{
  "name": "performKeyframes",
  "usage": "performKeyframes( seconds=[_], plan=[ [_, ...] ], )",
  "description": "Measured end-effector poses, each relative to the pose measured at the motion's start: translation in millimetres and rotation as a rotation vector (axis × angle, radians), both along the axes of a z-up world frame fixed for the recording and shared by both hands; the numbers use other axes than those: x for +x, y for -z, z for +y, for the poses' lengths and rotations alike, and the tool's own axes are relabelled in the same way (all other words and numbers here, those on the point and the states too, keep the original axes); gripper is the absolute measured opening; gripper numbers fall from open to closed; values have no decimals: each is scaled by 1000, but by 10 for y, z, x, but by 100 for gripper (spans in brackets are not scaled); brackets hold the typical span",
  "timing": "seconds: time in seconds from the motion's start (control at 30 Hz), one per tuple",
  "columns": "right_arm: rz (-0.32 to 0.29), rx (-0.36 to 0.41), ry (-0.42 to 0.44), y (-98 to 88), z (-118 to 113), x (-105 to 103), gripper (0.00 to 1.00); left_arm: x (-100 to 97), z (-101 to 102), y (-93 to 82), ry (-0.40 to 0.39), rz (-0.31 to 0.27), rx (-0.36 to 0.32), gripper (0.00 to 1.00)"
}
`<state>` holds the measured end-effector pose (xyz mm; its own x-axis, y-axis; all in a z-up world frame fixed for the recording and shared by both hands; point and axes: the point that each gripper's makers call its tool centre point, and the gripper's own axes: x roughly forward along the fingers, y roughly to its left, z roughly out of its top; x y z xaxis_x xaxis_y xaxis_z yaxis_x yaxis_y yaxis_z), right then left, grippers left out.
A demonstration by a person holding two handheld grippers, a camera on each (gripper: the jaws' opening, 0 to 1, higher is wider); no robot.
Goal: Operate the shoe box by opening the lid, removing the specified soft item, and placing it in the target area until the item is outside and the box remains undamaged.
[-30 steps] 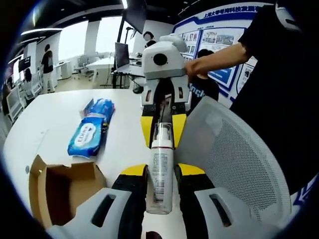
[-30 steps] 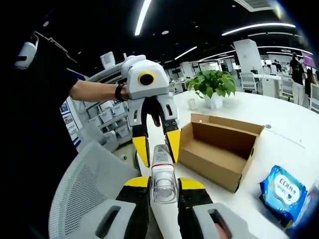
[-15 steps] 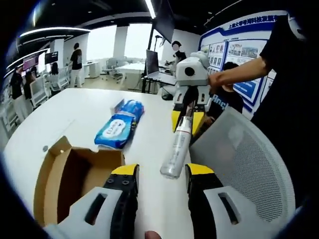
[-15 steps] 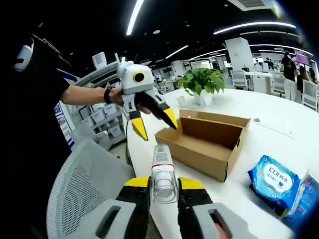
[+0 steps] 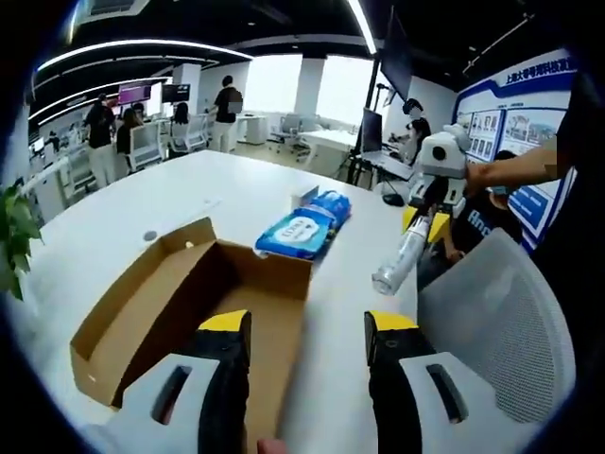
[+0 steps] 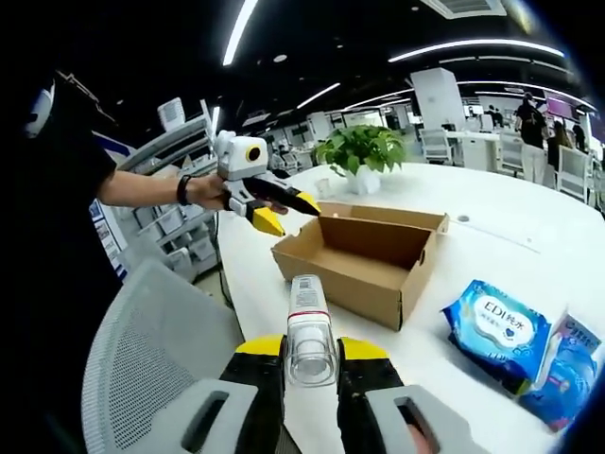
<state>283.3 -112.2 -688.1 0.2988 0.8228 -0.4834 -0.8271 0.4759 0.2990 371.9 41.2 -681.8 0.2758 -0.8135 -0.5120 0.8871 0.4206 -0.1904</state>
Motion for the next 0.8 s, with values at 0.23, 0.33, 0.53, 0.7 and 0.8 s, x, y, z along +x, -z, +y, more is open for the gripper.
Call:
performKeyframes(
  seconds=[0.23,0.33,0.53,0.7,0.8],
  plan=[
    [-11,-56,19,46,-232,134,16,-23,44,102,-71,31,-17,48],
    [-16,-91,10,49,-362,211,16,-65,53,146,-90,48,-27,48],
    [-33,-161,12,22,-657,454,16,-185,87,246,-126,78,-33,48],
    [-43,-201,5,5,-827,624,16,-294,73,297,-157,99,-42,48],
    [-54,-229,-13,-11,-916,713,16,-354,68,308,-169,104,-41,47]
  ],
)
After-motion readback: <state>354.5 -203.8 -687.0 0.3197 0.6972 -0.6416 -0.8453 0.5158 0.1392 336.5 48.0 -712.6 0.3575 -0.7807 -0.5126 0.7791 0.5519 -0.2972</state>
